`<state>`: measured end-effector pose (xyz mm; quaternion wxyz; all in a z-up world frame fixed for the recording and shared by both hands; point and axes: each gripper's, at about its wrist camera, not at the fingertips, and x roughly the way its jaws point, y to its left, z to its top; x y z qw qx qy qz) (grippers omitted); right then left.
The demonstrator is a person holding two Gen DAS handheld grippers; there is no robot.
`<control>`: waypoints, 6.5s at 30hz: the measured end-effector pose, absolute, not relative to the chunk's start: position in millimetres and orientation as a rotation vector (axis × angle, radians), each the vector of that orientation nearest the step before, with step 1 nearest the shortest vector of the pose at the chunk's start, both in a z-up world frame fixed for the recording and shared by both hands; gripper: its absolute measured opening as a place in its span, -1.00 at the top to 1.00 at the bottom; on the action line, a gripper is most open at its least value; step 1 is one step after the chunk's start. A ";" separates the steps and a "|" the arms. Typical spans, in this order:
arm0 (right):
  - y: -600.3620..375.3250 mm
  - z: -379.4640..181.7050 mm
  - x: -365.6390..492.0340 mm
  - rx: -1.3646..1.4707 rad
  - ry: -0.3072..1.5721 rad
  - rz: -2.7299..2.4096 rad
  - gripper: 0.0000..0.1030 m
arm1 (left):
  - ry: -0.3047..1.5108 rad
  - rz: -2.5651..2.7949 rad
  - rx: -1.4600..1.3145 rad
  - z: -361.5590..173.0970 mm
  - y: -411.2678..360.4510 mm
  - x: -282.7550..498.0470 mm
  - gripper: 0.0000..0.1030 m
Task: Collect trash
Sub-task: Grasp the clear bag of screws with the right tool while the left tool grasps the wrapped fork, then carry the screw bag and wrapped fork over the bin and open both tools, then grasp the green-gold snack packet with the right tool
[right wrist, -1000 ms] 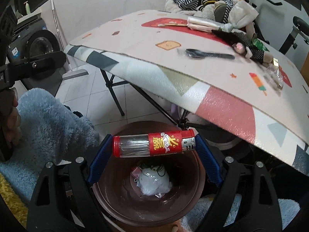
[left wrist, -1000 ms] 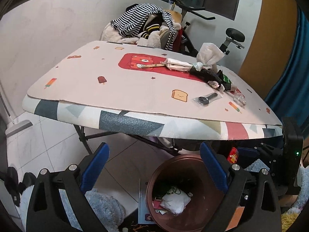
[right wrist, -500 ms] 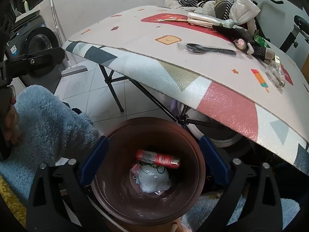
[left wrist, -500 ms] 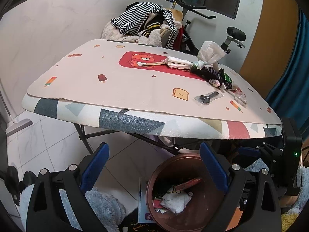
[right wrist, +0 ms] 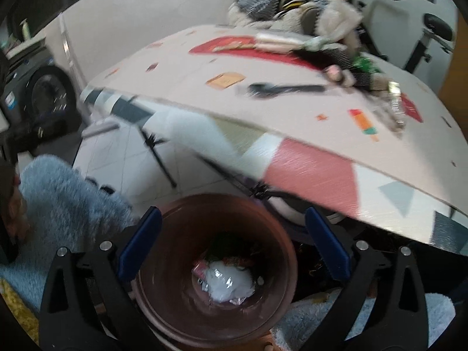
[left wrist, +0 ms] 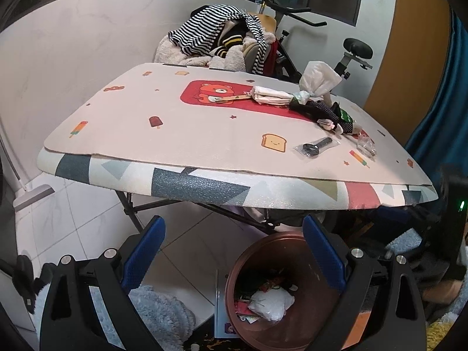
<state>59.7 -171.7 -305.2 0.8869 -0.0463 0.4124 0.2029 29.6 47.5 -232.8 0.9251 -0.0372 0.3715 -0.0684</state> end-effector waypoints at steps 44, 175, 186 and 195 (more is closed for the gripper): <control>-299.8 -281.6 212.3 -0.004 0.808 0.096 -0.89 | 0.608 -0.127 0.038 -196.9 8.8 140.6 -0.89; -162.1 -329.2 67.7 -0.097 0.963 0.520 -0.36 | 0.761 -0.218 -0.124 -246.6 42.4 39.9 -0.62; -176.2 -314.7 67.7 -0.057 0.896 0.463 -0.85 | 0.747 -0.195 -0.146 -243.7 49.1 41.1 -0.62; -222.6 -277.8 91.4 0.095 0.812 0.386 -0.88 | 0.722 -0.169 -0.204 -231.5 64.9 54.8 -0.62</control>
